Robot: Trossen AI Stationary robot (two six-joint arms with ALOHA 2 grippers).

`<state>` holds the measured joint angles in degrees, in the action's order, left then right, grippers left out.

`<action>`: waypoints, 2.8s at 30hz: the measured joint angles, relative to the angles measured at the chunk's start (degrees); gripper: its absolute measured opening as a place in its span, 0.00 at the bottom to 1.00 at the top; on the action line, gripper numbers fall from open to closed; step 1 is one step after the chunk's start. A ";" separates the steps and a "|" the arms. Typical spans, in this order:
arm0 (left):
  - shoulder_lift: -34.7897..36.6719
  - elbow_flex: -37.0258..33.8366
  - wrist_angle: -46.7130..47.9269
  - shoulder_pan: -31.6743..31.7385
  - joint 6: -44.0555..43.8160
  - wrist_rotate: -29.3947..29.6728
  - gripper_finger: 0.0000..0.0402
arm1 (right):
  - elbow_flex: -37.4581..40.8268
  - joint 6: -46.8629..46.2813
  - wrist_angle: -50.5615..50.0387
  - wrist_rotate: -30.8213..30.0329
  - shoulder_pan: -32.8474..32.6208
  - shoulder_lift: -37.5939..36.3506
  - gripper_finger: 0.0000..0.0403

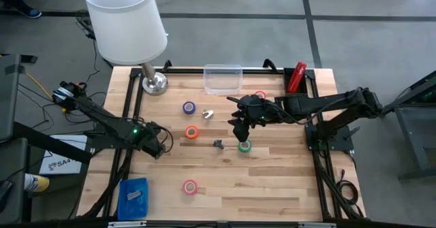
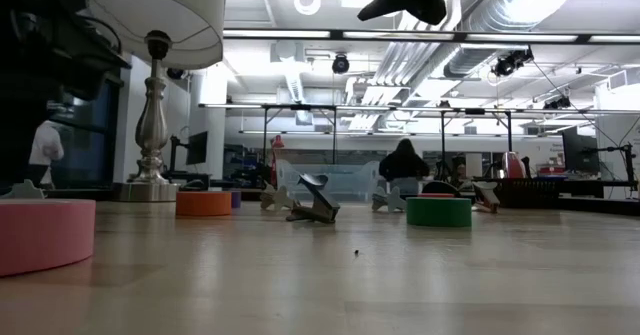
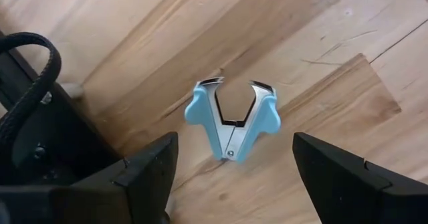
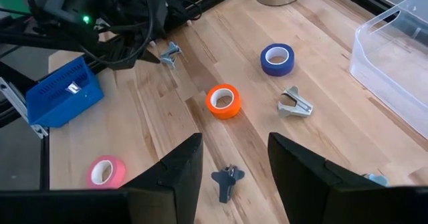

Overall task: Pick and place Stapler, Stapler remover, tape
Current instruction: Put the light blue staple remover into the blue bin

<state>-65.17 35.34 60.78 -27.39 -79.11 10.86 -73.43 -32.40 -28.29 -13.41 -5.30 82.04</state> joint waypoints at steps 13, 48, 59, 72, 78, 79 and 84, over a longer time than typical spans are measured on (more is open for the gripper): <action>-0.02 -4.48 -6.34 0.01 -0.17 -0.92 0.91 | 0.00 -0.14 -0.17 -0.01 0.00 0.00 0.40; 0.00 -8.32 -14.19 0.03 2.37 1.89 0.51 | 0.01 -1.22 -0.17 -1.44 0.02 0.00 0.40; 0.02 -8.25 -14.19 0.01 3.92 -1.30 0.23 | 0.02 -1.22 -0.17 -1.43 0.02 0.00 0.40; 0.07 -2.38 -8.35 0.01 10.67 -12.07 0.21 | 0.02 -1.22 -0.20 -1.42 0.02 0.00 0.40; 0.07 2.71 -4.00 0.01 14.03 -17.72 0.21 | 0.02 -1.10 -0.74 -1.42 0.02 0.00 0.40; 0.07 3.59 -3.59 0.01 14.65 -18.66 0.21 | 0.02 -1.09 -0.97 -1.42 0.01 0.00 0.40; 0.07 7.01 -3.18 -0.01 19.62 -24.38 0.21 | 0.02 -1.07 -1.79 -1.42 0.01 0.00 0.40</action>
<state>-65.10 42.36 57.60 -27.40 -59.49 -13.52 -73.41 -33.47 -30.09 -14.83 -5.29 82.04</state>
